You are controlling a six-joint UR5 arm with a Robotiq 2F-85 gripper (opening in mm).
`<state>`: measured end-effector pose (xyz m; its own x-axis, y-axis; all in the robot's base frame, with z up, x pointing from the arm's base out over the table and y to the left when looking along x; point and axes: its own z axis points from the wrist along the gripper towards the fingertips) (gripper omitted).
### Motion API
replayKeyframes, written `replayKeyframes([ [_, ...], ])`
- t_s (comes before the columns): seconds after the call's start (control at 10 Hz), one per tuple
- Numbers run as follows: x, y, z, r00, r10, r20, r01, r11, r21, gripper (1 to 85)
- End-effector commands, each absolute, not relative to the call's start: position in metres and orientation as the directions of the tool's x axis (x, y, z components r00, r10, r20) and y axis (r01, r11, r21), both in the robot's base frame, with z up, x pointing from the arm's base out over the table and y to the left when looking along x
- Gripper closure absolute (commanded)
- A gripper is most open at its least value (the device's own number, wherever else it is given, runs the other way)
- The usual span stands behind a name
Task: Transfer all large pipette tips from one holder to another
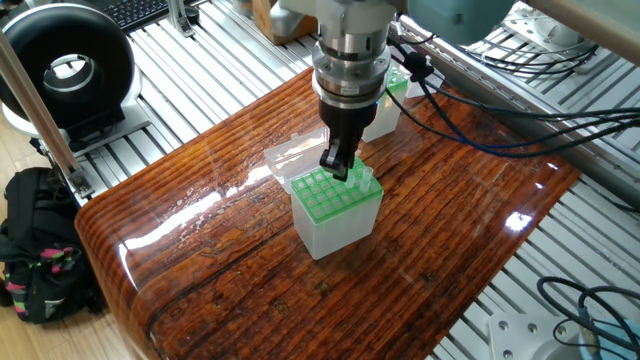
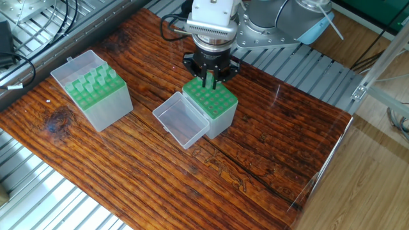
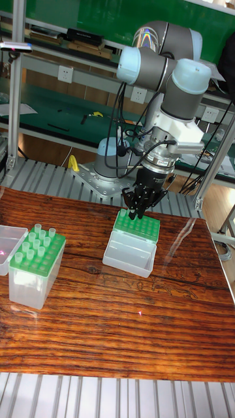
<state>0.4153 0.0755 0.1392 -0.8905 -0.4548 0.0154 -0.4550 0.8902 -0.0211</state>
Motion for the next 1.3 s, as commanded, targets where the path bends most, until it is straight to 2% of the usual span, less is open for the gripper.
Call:
replayKeyframes([
  [0.0, 0.417, 0.079, 0.141, -0.894, -0.448, 0.005, -0.448, 0.894, -0.01, 60.0],
  [0.6, 0.414, 0.083, 0.151, -0.915, -0.404, 0.024, -0.404, 0.914, -0.036, 72.0],
  [1.2, 0.403, 0.094, 0.175, -0.921, -0.39, 0.025, -0.39, 0.921, -0.018, 73.0],
])
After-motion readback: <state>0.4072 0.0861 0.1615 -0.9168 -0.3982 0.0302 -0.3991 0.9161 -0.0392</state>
